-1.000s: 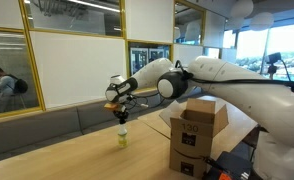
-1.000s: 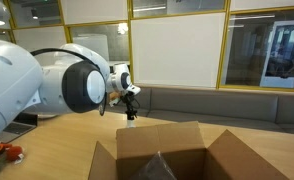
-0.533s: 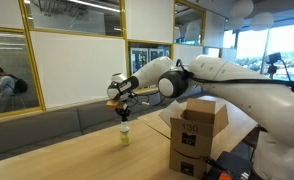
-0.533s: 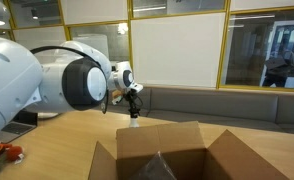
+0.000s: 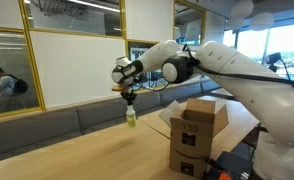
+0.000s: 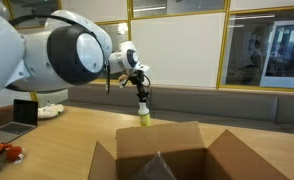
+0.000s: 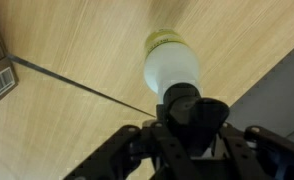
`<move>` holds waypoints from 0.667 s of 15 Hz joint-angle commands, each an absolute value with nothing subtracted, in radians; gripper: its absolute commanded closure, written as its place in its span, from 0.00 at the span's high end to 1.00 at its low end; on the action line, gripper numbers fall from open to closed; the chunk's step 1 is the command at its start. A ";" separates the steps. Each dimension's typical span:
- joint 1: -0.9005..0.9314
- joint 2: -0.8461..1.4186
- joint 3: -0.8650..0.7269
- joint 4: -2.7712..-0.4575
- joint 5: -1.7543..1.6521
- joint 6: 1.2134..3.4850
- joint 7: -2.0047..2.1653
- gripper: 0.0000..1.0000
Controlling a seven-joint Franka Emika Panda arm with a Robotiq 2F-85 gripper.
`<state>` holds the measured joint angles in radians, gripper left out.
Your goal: Place the clear plastics and spray bottles inside the brown box
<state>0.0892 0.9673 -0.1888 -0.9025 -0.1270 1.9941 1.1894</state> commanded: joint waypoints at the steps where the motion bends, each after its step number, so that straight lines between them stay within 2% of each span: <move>1: 0.125 0.769 -0.237 -1.087 -0.200 1.948 1.171 0.19; 10: 0.164 0.392 -0.264 -1.447 -0.490 1.783 1.202 0.18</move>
<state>0.1348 0.5677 -0.2537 -1.2723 -0.3858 1.8228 1.1795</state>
